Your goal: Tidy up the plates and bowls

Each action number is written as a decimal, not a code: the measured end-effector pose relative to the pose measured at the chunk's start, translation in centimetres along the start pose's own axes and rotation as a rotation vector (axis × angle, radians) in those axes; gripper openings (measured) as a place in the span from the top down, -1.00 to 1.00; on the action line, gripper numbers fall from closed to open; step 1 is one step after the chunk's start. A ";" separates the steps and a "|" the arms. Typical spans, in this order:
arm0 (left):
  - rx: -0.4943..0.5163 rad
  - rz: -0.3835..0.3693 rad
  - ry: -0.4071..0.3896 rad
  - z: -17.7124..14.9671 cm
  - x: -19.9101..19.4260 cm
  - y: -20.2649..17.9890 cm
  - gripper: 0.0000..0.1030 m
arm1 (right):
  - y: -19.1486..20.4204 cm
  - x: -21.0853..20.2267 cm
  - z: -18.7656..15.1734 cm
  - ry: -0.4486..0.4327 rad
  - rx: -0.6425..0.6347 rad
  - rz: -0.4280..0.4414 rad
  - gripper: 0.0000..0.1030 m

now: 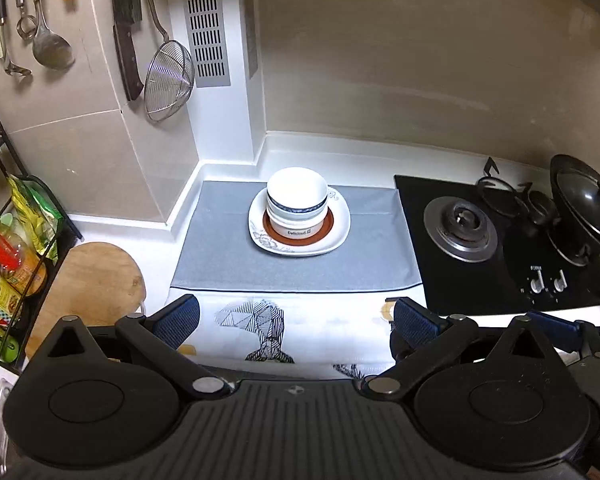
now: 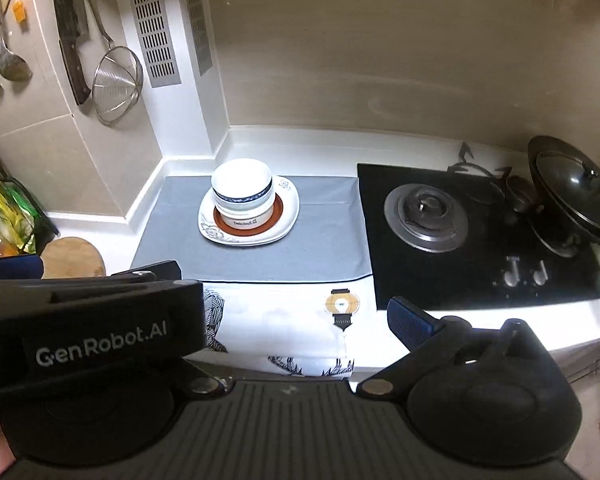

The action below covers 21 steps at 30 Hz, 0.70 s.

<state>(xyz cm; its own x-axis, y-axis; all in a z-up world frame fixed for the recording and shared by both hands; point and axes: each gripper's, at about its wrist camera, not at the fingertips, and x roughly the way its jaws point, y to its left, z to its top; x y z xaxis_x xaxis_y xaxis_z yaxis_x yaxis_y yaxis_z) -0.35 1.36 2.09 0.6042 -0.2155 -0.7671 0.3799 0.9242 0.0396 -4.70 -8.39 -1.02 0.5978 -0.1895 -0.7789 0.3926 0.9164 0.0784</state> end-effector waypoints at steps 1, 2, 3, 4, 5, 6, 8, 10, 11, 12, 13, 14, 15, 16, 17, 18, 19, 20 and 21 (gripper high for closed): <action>0.003 0.001 0.005 -0.1 -0.1 -0.1 -0.99 | -0.1 0.0 0.0 0.008 0.005 0.000 -0.99; 0.006 0.000 0.011 0.0 -0.2 -0.2 -0.99 | -0.2 -0.2 -0.1 0.015 0.009 0.000 -0.99; 0.007 0.000 0.013 0.0 -0.3 -0.3 -0.99 | -0.2 -0.2 -0.1 0.017 0.009 -0.001 -0.99; 0.008 0.001 0.012 0.0 -0.4 -0.4 -0.99 | -0.3 -0.3 -0.1 0.011 0.005 0.000 -0.99; 0.007 0.003 0.010 0.0 -0.6 -0.6 -0.99 | -0.4 -0.4 -0.1 0.009 0.003 0.002 -0.99; 0.004 0.008 0.008 0.0 -0.7 -0.7 -0.99 | -0.5 -0.5 0.0 0.009 0.001 0.006 -0.99; -0.001 0.011 0.004 0.1 -0.9 -1.0 -0.99 | -0.8 -0.6 0.3 0.005 -0.007 0.011 -0.99; -0.002 0.017 0.006 0.6 -1.0 -1.3 -0.99 | -1.1 -0.5 0.8 0.010 -0.002 0.017 -0.99; 0.003 0.022 0.016 0.8 -1.0 -1.5 -0.99 | -1.3 -0.5 1.0 0.019 0.002 0.023 -0.99; 0.009 0.022 0.017 1.0 -1.1 -1.6 -0.99 | -1.4 -0.6 1.1 0.021 0.006 0.031 -0.99; 0.011 0.021 0.009 1.1 -1.2 -1.7 -0.99 | -1.5 -0.7 1.3 0.014 0.006 0.035 -0.99; 0.008 0.021 0.001 1.1 -1.3 -1.8 -0.99 | -1.6 -0.7 1.4 0.007 0.004 0.035 -0.99; 0.003 0.021 -0.003 1.2 -1.3 -1.9 -0.99 | -1.7 -0.7 1.5 0.008 0.006 0.035 -0.99; 0.004 0.023 0.003 1.3 -1.2 -2.0 -0.99 | -1.8 -0.6 1.7 0.014 0.011 0.035 -0.99; 0.008 0.028 0.008 1.4 -1.2 -2.2 -0.99 | -2.0 -0.5 1.8 0.022 0.017 0.041 -0.99; 0.010 0.030 0.007 1.5 -1.2 -2.3 -0.99 | -2.1 -0.4 1.8 0.023 0.020 0.049 -0.99; 0.010 0.031 0.006 1.5 -1.1 -2.3 -0.99 | -2.2 -0.3 1.9 0.023 0.020 0.053 -0.99; 0.007 0.031 0.006 1.5 -1.0 -2.3 -0.99 | -2.2 -0.3 1.9 0.025 0.019 0.053 -0.99; 0.004 0.030 0.009 1.5 -0.9 -2.3 -0.99 | -2.2 -0.2 1.9 0.029 0.020 0.053 -0.99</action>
<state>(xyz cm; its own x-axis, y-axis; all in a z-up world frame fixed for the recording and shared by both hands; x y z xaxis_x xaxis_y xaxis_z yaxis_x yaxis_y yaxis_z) -0.70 -1.09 3.67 0.6086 -0.1850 -0.7716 0.3649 0.9288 0.0651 -4.37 -11.06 0.14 0.5978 -0.1306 -0.7909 0.3748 0.9177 0.1318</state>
